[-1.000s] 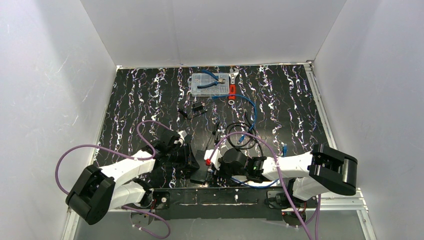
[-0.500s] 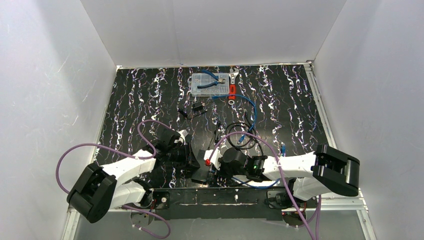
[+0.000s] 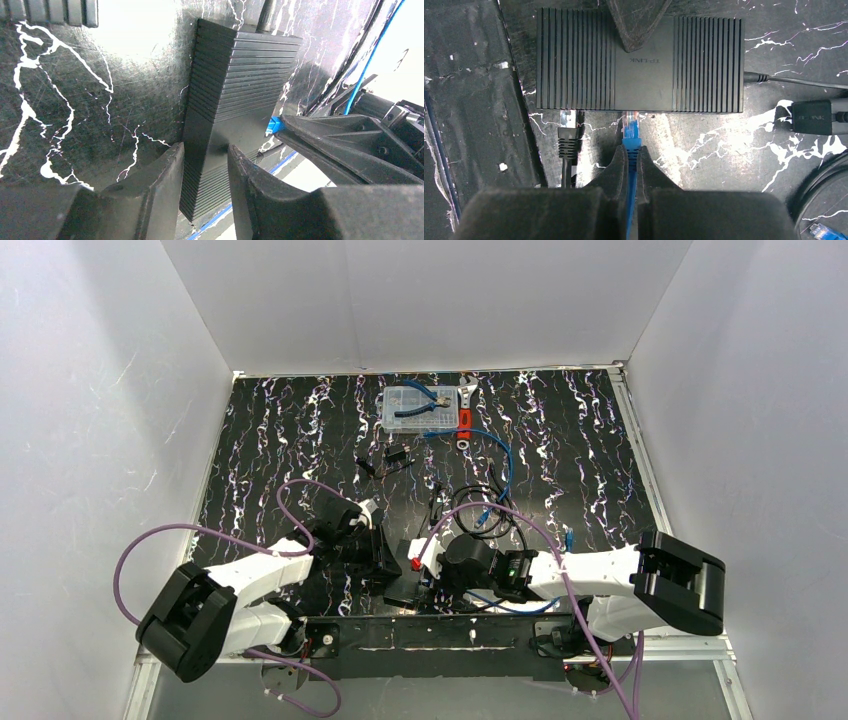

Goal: Insert the plug into the switch port
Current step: Insert the connector into the switch port.

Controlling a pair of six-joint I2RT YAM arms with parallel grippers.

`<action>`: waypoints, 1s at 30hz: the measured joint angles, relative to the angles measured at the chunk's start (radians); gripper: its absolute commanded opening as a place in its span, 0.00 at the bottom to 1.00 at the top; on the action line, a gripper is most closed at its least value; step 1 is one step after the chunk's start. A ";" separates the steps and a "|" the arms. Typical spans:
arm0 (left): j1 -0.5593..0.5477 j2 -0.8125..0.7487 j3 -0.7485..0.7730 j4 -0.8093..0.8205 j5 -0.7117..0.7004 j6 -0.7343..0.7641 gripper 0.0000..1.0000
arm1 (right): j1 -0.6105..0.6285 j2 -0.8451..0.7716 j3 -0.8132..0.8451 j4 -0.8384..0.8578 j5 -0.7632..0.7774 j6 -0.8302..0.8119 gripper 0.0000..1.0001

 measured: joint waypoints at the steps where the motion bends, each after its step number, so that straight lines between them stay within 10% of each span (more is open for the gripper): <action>1: 0.000 0.002 0.000 0.001 0.000 0.000 0.37 | 0.000 -0.002 0.001 -0.001 0.001 -0.001 0.01; 30: -0.003 0.006 0.019 -0.013 0.005 0.011 0.56 | 0.000 -0.009 0.003 0.013 0.001 0.014 0.01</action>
